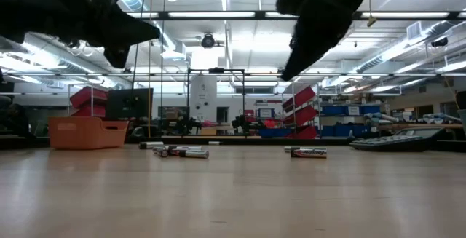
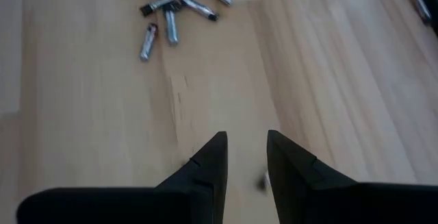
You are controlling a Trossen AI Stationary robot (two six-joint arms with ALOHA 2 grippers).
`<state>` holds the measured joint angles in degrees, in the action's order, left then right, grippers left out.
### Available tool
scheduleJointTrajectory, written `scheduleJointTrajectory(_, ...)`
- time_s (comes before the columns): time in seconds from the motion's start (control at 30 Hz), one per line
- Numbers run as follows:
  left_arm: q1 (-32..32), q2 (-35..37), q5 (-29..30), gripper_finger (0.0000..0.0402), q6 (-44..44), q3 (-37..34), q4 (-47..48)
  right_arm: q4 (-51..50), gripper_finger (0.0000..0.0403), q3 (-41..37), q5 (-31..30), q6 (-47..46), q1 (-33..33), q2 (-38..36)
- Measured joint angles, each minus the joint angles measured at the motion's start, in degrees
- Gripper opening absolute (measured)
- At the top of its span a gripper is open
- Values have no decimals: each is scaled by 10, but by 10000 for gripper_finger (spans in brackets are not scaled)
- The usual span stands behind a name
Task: Sort batteries
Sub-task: Put the silver battery into the orange bin
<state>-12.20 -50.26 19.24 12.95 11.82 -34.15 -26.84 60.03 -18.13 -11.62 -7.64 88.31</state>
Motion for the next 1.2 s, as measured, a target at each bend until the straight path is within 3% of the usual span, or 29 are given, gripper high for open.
scheduleJointTrajectory(0.17, 0, 0, 0, 0, -17, 46, 113, 123, 95, 0, 2, 33, 0, 60)
scheduleJointTrajectory(0.43, -2, -7, 0, 0, -36, 53, 129, 252, 116, 0, 2, 39, 11, 112)
scheduleJointTrajectory(0.6, -3, -63, -3, 0, -37, 53, 80, 265, 119, 0, -9, 43, 15, 119)
scheduleJointTrajectory(0.93, -3, -221, -9, 0, -52, 53, -66, 259, 118, 0, -19, 81, 10, 62)
scheduleJointTrajectory(1.2, -3, -295, -26, 0, -52, 60, -99, 258, 117, 0, -19, 88, 12, 49)
